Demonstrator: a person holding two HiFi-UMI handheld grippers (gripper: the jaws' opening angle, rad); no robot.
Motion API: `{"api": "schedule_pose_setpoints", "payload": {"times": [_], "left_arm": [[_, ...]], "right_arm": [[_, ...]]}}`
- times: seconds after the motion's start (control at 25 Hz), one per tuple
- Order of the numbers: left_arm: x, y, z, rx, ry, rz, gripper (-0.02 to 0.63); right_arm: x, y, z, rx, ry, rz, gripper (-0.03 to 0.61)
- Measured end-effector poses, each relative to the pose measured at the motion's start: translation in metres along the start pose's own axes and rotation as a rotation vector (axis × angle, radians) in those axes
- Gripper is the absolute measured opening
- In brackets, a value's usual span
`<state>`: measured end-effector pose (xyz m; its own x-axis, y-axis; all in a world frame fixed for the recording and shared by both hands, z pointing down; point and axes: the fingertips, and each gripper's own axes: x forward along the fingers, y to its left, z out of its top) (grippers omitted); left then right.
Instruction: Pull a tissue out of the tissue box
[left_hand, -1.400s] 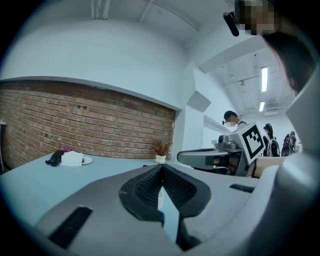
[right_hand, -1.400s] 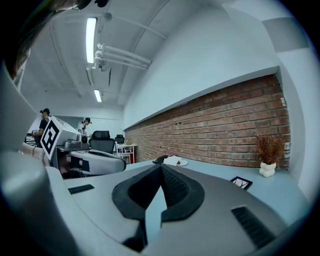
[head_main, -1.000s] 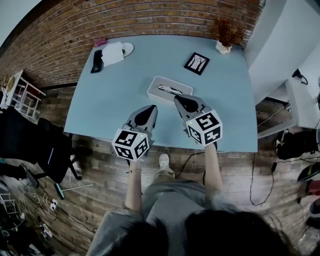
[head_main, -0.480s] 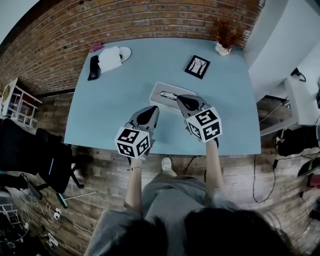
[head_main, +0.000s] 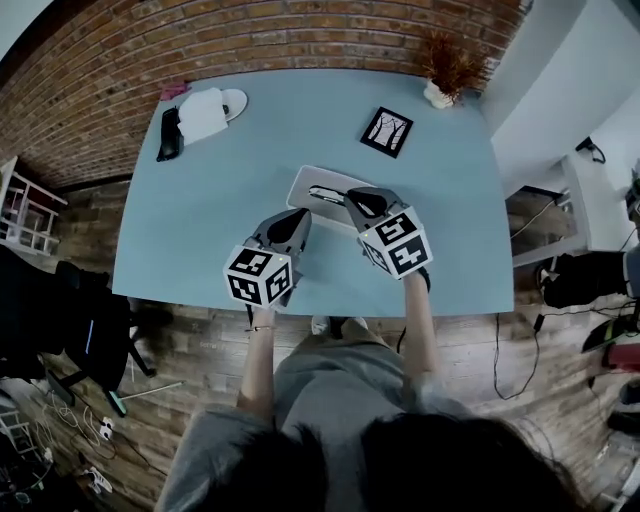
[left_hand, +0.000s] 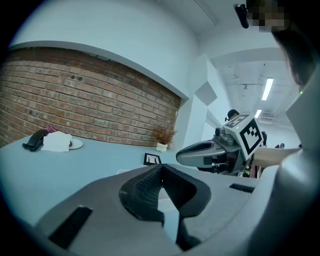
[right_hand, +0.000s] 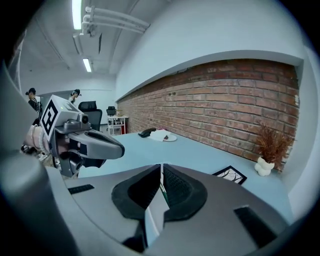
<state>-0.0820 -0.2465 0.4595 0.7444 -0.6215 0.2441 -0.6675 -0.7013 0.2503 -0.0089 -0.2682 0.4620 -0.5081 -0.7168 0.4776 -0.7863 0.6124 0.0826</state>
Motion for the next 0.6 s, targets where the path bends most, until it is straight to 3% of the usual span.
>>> {"api": "schedule_pose_setpoints", "payload": {"times": [0.24, 0.32, 0.6], "left_arm": [[0.019, 0.003, -0.011, -0.055, 0.014, 0.022, 0.003], [0.023, 0.004, -0.014, -0.068, 0.015, 0.031, 0.003], [0.029, 0.011, -0.029, -0.094, 0.041, 0.054, 0.003]], "right_arm": [[0.020, -0.007, -0.020, -0.089, 0.114, 0.047, 0.003], [0.027, -0.009, -0.025, -0.092, 0.136, 0.060, 0.046], [0.051, -0.007, -0.042, -0.106, 0.209, 0.112, 0.083]]}}
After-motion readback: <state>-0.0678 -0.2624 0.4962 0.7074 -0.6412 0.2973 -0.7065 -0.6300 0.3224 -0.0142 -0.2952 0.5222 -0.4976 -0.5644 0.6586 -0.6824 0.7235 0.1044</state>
